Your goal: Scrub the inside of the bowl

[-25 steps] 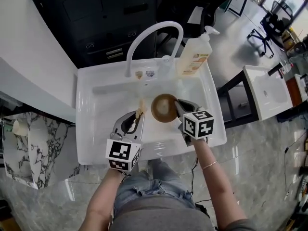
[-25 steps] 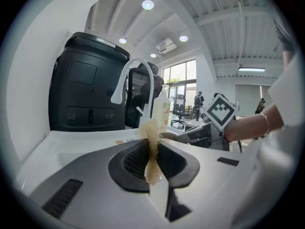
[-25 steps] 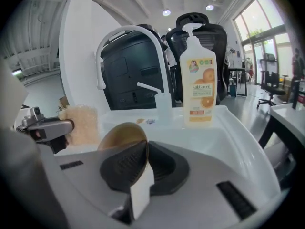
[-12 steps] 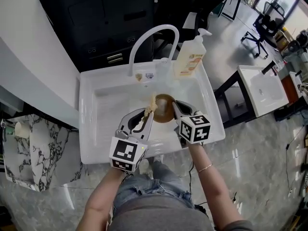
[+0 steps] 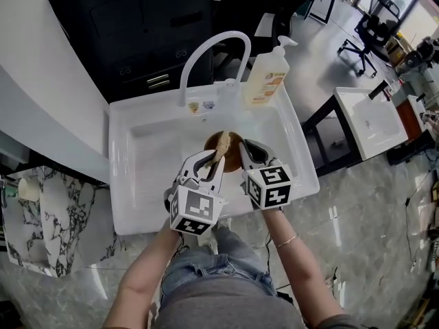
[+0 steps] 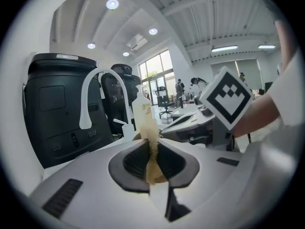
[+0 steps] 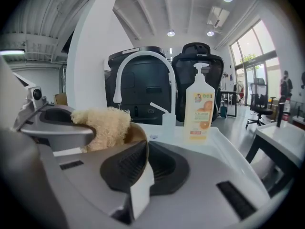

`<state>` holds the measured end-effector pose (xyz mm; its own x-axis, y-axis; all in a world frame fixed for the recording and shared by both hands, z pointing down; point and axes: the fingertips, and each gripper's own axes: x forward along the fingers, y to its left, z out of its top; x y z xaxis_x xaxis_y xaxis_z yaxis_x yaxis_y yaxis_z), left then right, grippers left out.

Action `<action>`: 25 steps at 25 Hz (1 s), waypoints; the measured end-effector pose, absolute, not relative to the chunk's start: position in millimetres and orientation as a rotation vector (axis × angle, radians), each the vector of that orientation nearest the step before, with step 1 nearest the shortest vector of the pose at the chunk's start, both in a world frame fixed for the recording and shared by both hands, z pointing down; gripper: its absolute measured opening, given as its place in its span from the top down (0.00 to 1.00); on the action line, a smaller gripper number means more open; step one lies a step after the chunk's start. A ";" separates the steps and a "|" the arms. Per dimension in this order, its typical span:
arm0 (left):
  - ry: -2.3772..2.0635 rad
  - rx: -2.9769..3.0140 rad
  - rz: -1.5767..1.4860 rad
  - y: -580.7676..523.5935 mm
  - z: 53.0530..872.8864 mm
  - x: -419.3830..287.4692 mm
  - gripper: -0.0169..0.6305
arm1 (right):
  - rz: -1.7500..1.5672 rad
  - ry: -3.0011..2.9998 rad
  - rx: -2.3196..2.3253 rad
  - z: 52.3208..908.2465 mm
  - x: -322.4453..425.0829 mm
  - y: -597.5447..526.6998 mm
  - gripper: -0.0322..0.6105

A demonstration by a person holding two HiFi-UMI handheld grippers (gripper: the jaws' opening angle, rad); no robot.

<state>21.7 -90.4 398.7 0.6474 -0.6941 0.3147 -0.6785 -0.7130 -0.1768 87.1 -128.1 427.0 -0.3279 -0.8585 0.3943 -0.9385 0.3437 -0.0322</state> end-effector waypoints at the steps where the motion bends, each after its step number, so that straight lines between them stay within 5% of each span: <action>1: 1.162 -2.787 -0.615 -90.9 404.6 23.6 0.91 | 0.353 -2.298 1.597 427.1 86.3 -128.0 0.91; 25: 0.795 -2.822 -1.329 -111.0 486.6 63.5 0.91 | 0.260 -2.235 1.349 448.5 75.7 -147.1 0.90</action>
<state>63.5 -111.0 486.6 0.5375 -0.4005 0.7421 -0.4643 -0.8752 -0.1361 75.7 -147.1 448.5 -0.3745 -0.7694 0.5174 -0.8675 0.4877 0.0973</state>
